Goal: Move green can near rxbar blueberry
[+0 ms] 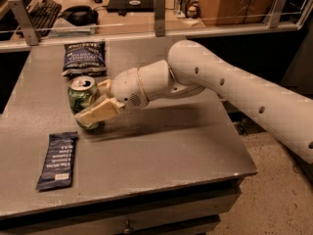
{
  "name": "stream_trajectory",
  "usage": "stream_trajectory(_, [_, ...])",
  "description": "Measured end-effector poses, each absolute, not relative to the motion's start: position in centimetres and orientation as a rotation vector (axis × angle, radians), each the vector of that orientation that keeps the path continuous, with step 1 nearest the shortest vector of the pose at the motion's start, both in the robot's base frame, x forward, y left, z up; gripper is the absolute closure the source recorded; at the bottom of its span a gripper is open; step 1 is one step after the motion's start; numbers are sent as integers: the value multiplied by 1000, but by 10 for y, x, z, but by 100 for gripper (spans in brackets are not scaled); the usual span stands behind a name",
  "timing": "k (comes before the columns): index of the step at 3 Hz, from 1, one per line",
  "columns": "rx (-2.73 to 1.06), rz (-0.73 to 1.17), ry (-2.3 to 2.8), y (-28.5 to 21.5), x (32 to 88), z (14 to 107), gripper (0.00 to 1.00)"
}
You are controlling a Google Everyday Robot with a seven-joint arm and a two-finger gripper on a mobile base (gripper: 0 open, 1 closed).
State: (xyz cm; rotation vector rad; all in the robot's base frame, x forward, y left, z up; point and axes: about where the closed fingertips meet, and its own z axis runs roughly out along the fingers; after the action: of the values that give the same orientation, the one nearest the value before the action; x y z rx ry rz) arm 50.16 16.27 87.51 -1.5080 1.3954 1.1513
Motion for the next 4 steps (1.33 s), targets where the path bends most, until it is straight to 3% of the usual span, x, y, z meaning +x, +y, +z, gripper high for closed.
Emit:
stream_trajectory(1, [-1502,1150,1406,163,499,870,6])
stream_trajectory(2, [-1482,1125,1419,154,504,871,0])
stream_trajectory(4, [-1268,934,1458,43,548,904,0])
